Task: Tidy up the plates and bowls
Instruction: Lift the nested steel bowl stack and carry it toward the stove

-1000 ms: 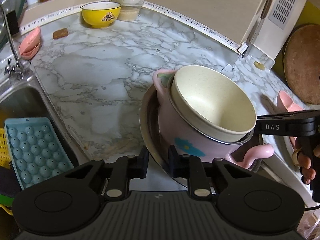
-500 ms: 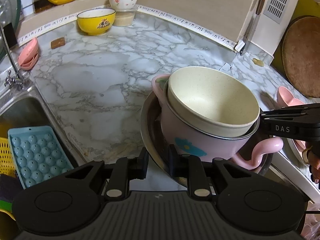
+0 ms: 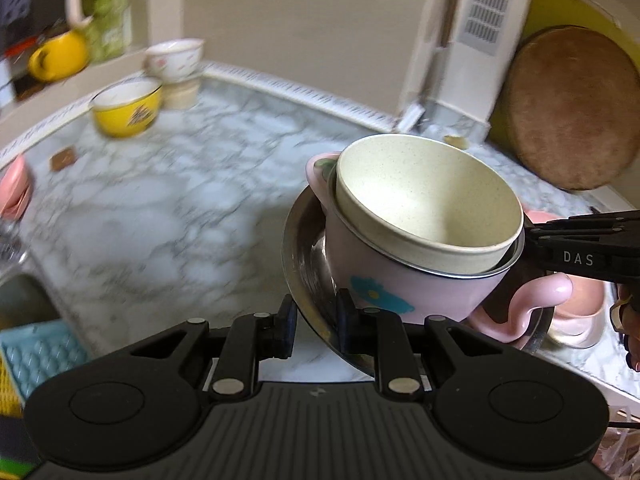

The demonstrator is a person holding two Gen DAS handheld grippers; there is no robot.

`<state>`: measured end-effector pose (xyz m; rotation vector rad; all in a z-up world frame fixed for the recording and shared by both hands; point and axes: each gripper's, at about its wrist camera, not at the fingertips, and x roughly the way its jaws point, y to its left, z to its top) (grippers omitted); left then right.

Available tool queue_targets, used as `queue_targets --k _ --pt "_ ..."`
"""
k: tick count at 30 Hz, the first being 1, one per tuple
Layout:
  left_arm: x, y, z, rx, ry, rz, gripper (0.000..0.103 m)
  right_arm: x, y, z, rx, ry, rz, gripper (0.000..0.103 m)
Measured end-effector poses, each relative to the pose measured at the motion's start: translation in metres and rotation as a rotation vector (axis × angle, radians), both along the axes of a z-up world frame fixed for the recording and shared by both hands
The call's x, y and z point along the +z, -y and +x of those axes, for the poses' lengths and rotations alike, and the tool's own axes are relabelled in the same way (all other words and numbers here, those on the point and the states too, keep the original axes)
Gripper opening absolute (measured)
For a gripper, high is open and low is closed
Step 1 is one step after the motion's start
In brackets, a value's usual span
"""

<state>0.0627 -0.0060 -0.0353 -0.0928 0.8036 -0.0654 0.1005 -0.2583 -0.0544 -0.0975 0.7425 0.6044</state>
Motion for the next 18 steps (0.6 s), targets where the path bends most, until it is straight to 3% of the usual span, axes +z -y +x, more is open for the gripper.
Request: queue_targets --k 10,18 --pt "0.022 0.081 0.037 -0.201 0.047 0.011 0.019 0.013 0.083 -0.002 -0.204 0.042 0.043 0.016" --pt "0.022 0.151 0.063 -0.334 0.05 0.02 0.019 0.005 0.149 -0.004 -0.374 0.027 0.065 0.016"
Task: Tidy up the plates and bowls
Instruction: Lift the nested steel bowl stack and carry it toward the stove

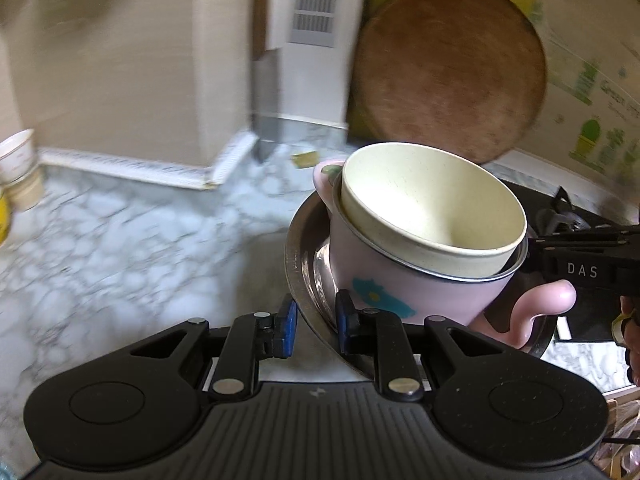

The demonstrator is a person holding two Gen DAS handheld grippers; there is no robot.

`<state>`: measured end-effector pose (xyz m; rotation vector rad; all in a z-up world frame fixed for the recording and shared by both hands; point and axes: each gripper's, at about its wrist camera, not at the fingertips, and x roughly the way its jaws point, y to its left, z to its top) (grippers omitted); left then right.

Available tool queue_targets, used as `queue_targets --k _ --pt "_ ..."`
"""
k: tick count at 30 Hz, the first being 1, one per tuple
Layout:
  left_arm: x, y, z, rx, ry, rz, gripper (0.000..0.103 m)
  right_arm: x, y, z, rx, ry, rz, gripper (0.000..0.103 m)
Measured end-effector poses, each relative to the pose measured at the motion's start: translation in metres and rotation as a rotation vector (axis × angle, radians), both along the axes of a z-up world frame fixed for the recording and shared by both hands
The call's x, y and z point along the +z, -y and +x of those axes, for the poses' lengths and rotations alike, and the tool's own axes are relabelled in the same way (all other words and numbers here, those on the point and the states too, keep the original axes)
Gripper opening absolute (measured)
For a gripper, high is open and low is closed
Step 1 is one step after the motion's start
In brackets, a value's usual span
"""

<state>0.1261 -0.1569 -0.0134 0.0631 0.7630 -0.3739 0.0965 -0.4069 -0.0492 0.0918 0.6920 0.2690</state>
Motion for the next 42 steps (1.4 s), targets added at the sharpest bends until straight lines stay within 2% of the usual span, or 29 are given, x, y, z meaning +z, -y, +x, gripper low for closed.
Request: queue_targets --k 6,14,23,42 --pt "-0.011 0.042 0.007 -0.071 -0.004 0.019 0.019 -0.015 0.04 -0.003 -0.089 -0.027 0.023 0.016" --pt "-0.03 0.065 0.015 -0.111 -0.015 0.049 0.019 -0.036 0.069 -0.003 -0.136 -0.053 0.046 0.017" --pt "-0.043 0.074 0.02 -0.116 -0.005 0.078 0.019 -0.057 0.073 0.004 -0.148 -0.074 0.053 0.017" --pt "-0.061 0.078 0.029 -0.107 -0.009 0.109 0.019 -0.069 0.062 0.013 -0.149 -0.073 -0.007 0.018"
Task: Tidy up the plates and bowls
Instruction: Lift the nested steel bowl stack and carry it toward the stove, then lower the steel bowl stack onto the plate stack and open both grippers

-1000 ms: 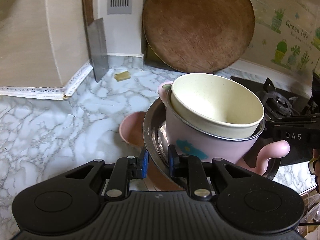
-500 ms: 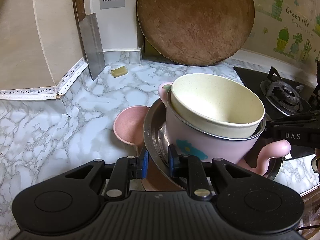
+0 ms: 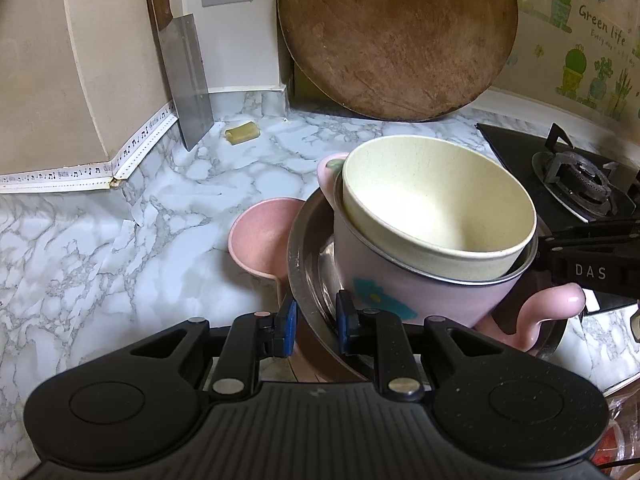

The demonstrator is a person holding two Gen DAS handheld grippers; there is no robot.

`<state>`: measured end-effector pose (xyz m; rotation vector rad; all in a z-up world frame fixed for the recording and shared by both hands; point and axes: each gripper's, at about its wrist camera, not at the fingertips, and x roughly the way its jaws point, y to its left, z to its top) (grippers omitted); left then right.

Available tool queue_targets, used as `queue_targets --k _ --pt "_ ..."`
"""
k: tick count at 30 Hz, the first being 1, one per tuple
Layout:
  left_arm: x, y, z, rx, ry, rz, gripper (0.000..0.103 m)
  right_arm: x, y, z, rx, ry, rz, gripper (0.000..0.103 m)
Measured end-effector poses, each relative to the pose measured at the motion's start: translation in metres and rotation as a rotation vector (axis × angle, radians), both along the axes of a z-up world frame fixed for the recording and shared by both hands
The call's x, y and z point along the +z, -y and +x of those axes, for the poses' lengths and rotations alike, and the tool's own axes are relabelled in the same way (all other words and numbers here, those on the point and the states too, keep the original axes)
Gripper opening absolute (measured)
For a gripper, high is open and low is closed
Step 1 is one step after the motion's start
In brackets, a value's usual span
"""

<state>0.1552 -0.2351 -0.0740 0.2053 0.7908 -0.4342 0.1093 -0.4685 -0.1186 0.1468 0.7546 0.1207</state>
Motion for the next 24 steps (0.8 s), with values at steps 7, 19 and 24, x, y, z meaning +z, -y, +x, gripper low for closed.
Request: queue_targets --k 7,19,24 --pt "-0.001 0.0 0.001 -0.005 -0.009 0.006 0.019 0.0 -0.003 0.003 -0.016 -0.007 -0.03 0.021" --pt "0.003 -0.002 0.002 -0.014 -0.038 0.0 0.019 0.003 0.0 0.0 -0.058 -0.03 -0.04 0.034" --pt "0.007 -0.006 -0.001 -0.015 -0.039 -0.004 0.02 0.011 0.001 -0.007 -0.067 -0.011 -0.035 0.04"
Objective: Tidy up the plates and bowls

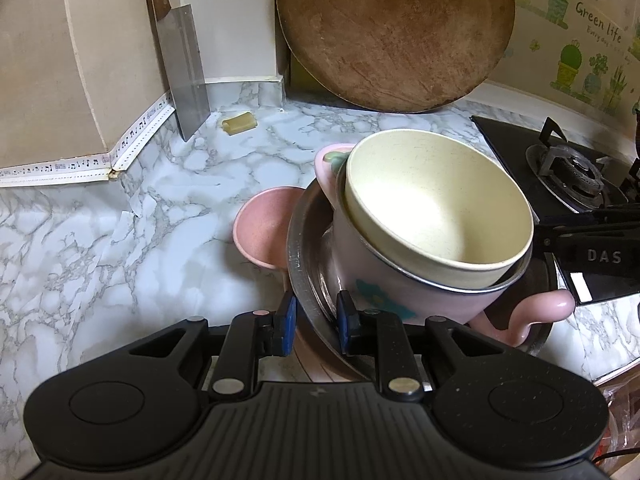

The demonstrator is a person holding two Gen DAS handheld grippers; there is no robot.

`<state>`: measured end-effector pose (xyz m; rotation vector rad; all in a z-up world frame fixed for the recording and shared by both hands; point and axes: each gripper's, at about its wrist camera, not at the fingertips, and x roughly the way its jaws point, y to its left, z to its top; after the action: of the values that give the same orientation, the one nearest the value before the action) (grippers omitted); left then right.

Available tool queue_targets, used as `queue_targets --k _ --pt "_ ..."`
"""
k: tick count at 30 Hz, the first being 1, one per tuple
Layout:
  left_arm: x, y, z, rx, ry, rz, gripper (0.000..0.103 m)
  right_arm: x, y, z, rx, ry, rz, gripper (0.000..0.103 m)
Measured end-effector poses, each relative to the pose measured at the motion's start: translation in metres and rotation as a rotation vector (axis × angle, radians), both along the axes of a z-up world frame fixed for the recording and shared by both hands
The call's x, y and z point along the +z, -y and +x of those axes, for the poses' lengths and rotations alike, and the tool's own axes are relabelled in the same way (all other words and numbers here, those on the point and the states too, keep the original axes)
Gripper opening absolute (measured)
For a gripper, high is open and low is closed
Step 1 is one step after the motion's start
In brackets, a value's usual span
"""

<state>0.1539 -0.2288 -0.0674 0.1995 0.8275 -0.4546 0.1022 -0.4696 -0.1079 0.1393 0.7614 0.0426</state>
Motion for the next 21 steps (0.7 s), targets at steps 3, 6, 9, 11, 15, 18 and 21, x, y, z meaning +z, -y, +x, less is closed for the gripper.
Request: queue_targets --k 3,6,9,11,15,18,21 --pt "0.004 -0.003 -0.003 0.0 0.003 -0.007 0.023 0.006 0.0 -0.007 0.001 0.016 0.001 0.042" --pt "0.008 -0.007 -0.009 -0.001 0.02 -0.011 0.033 0.012 -0.001 -0.015 0.004 0.03 0.01 0.045" --pt "0.014 -0.012 -0.016 -0.003 0.035 -0.022 0.034 0.018 -0.005 -0.022 0.013 0.044 0.011 0.047" --pt "0.018 -0.016 -0.021 -0.003 0.039 -0.032 0.034 0.021 -0.008 -0.027 0.02 0.054 0.012 0.048" --pt "0.028 -0.022 -0.032 -0.012 0.064 -0.048 0.049 0.029 -0.015 -0.038 0.031 0.075 0.017 0.05" --pt "0.036 -0.027 -0.042 -0.013 0.092 -0.066 0.056 0.034 -0.02 -0.046 0.039 0.094 0.027 0.054" --pt "0.043 -0.031 -0.05 -0.022 0.105 -0.074 0.056 0.04 -0.024 -0.055 0.047 0.117 0.037 0.059"
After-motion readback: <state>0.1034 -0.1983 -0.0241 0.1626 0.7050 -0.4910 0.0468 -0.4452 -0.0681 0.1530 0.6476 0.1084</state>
